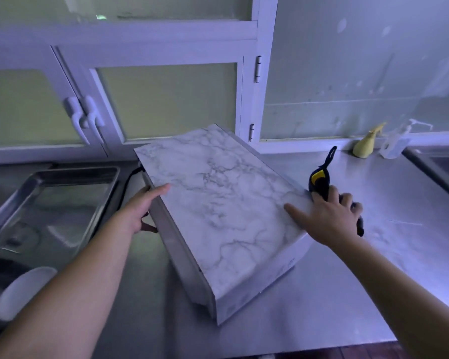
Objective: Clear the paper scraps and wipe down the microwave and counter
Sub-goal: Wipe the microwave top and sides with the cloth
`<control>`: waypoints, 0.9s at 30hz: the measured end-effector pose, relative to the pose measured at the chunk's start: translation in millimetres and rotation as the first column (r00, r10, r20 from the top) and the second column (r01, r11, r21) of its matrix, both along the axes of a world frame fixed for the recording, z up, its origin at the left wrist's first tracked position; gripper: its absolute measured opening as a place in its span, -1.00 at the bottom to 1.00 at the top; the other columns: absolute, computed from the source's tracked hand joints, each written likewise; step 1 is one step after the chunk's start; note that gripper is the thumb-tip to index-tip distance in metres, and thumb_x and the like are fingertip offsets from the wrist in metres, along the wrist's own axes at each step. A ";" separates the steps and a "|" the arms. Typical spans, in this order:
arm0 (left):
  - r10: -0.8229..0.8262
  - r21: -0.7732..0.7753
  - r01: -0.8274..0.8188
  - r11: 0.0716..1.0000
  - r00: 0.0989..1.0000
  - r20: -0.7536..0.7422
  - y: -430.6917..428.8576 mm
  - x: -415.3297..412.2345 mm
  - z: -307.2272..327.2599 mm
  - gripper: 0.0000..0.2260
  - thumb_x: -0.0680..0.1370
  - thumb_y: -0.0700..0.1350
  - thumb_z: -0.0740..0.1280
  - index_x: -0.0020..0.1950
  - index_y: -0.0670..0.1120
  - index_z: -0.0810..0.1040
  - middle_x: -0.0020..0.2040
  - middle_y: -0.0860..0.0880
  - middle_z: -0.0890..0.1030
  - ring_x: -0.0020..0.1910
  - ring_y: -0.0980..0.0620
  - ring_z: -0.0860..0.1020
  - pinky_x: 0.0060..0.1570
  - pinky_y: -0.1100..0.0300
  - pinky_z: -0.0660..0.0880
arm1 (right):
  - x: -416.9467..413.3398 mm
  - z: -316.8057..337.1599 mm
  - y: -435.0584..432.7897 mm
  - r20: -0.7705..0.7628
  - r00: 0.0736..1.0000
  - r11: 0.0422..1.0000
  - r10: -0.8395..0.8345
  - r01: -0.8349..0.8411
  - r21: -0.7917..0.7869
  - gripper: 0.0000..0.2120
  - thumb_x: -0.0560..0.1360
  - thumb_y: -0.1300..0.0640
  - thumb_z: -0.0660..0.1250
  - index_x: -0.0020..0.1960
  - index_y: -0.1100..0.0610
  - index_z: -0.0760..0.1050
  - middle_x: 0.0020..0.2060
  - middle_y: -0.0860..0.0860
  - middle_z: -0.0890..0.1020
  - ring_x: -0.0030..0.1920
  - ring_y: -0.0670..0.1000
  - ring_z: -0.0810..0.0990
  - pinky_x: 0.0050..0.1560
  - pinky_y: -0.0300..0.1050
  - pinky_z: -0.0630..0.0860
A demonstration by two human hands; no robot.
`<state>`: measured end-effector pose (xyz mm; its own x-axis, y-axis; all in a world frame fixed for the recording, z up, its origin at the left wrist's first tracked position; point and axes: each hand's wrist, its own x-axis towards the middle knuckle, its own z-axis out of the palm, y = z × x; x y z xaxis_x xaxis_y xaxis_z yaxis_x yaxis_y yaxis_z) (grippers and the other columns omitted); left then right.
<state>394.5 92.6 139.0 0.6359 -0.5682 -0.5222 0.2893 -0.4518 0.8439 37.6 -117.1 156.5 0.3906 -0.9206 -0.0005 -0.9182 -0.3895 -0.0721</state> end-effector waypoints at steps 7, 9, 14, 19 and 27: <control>0.177 -0.104 -0.147 0.984 0.896 0.407 14.5 -22.7 -3.2 -0.08 0.36 0.25 0.50 0.61 0.04 0.15 0.57 -0.09 0.26 0.49 -0.14 0.32 0.42 -0.15 0.33 | -21.9 1.0 70.9 0.124 0.992 1.000 -0.018 0.017 0.012 -0.10 0.34 -0.57 0.07 0.56 -0.13 0.17 0.52 0.05 0.11 0.47 0.19 0.07 0.45 0.20 0.08; 0.067 -0.084 -0.018 0.996 0.773 0.631 28.7 -56.6 5.0 -0.13 0.39 0.30 0.45 0.60 0.10 0.14 0.61 -0.07 0.13 0.57 -0.09 0.14 0.51 -0.08 0.17 | -28.4 6.4 77.8 0.206 0.977 0.997 0.055 -0.041 -0.072 -0.07 0.33 -0.53 0.23 0.58 -0.16 0.11 0.55 0.06 0.08 0.49 0.17 0.06 0.46 0.20 0.09; -0.230 0.066 0.348 0.935 0.455 0.860 88.1 -152.8 1.5 0.04 0.21 0.56 0.28 0.59 0.23 0.03 0.63 -0.09 -0.05 0.60 -0.07 -0.06 0.51 -0.05 0.04 | -23.5 30.2 84.1 0.180 0.851 0.825 0.494 -0.393 -0.406 -0.22 0.43 -0.38 0.24 0.55 -0.06 0.29 0.56 0.11 0.15 0.54 0.22 0.10 0.46 0.30 0.12; -0.396 0.264 0.384 0.885 0.323 0.859 111.4 -181.5 -24.7 0.01 0.33 0.37 0.46 0.61 0.20 -0.03 0.60 0.03 -0.29 0.60 -0.09 -0.18 0.49 -0.20 0.15 | -4.9 23.6 95.6 -0.005 0.723 0.722 0.690 -0.689 -0.066 -0.46 0.51 -0.32 0.28 0.46 -0.27 0.35 0.60 -0.16 -0.17 0.62 0.06 -0.19 0.53 0.29 -0.06; -0.310 0.153 0.387 0.909 0.386 0.869 119.1 -180.6 -33.3 -0.10 0.38 0.23 0.52 0.60 0.17 0.12 0.62 0.05 -0.25 0.61 0.01 -0.16 0.49 -0.01 0.22 | -25.2 27.0 80.6 -0.204 0.663 0.671 0.720 -0.740 -0.035 0.10 0.32 -0.51 0.34 0.51 -0.38 -0.40 0.58 -0.12 -0.33 0.61 0.05 -0.28 0.53 0.27 -0.02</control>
<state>213.9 211.7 105.7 0.4624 -0.8590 0.2197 -0.7700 -0.2662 0.5798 12.4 -36.4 183.6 0.9404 -0.3366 -0.0484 -0.3282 -0.9355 0.1308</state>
